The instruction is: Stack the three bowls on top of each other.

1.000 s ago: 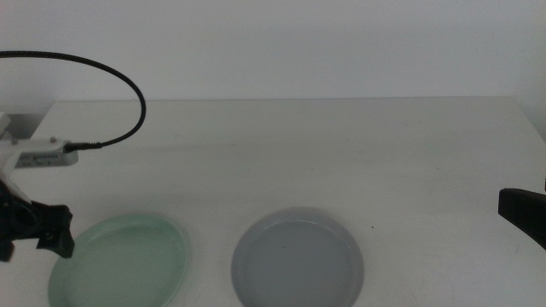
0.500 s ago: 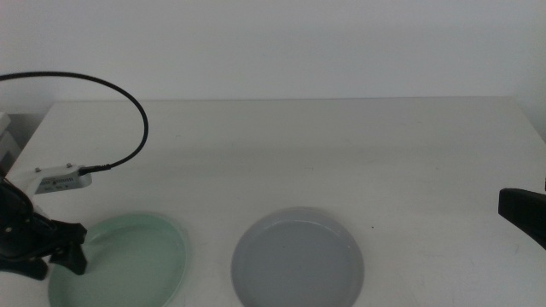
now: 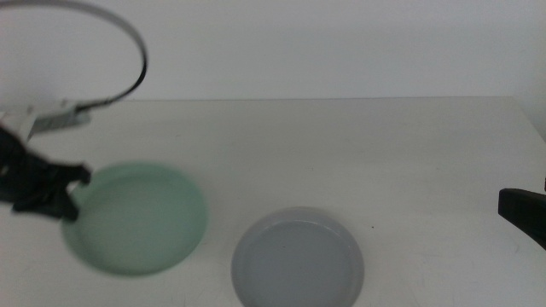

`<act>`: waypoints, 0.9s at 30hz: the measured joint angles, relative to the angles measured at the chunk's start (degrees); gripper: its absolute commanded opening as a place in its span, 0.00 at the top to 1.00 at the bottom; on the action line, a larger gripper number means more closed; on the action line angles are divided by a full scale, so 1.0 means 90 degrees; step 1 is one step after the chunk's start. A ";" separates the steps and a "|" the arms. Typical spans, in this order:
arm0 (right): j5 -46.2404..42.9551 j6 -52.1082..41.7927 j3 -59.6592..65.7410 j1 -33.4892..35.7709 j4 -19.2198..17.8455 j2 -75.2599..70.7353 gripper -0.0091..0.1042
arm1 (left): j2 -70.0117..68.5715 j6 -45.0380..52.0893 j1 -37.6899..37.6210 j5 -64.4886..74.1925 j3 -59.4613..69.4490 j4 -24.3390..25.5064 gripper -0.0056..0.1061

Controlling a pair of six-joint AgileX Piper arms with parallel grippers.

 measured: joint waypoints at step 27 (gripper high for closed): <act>0.0000 0.0000 0.0000 0.0000 0.0000 0.0000 0.47 | 0.1768 -0.1158 -0.4035 -0.0427 -0.1388 -0.0075 0.78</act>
